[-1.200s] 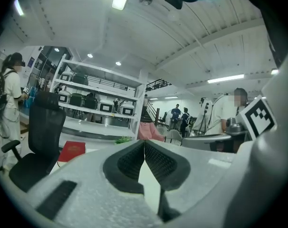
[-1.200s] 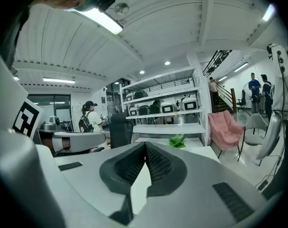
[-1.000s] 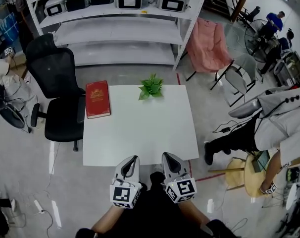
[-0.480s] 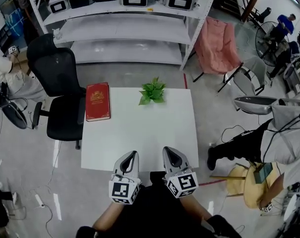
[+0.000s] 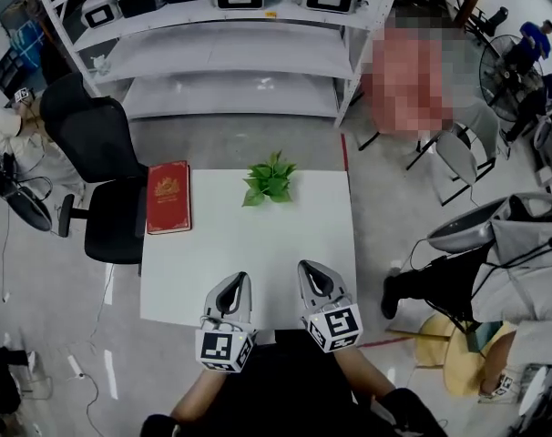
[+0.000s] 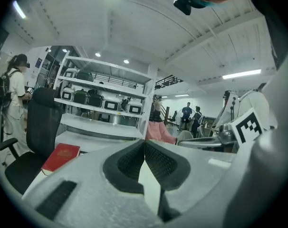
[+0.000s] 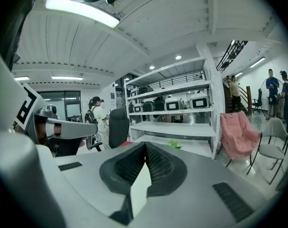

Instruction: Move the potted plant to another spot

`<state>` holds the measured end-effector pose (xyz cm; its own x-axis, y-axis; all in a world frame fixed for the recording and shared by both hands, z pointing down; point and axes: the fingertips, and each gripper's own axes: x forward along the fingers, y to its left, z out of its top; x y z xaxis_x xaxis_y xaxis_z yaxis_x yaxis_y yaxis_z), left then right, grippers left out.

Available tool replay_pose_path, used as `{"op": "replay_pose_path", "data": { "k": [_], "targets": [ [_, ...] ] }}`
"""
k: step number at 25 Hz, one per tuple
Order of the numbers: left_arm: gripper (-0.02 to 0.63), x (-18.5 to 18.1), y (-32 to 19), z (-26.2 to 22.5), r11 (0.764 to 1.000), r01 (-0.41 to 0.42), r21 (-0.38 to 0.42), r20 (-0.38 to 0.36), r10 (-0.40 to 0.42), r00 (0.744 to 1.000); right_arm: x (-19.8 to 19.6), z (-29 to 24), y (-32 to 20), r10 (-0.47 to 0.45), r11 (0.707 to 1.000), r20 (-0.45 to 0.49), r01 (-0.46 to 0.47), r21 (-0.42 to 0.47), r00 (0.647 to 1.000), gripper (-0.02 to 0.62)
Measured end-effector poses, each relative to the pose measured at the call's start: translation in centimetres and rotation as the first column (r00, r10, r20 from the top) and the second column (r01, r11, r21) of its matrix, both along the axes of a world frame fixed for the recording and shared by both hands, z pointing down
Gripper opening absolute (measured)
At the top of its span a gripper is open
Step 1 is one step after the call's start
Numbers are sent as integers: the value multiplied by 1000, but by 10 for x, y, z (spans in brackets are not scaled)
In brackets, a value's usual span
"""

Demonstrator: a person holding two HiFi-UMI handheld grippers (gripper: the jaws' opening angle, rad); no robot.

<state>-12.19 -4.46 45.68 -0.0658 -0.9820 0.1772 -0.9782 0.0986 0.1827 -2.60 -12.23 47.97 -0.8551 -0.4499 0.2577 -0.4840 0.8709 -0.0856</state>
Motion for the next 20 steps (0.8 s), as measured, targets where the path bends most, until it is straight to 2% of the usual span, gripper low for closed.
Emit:
{"op": "replay_pose_path", "data": {
  "k": [20],
  "targets": [
    [17, -2, -79, 8, 998, 36, -50, -14, -36, 999, -25, 38, -131, -80, 997, -74, 81, 16, 994, 11]
  ]
}}
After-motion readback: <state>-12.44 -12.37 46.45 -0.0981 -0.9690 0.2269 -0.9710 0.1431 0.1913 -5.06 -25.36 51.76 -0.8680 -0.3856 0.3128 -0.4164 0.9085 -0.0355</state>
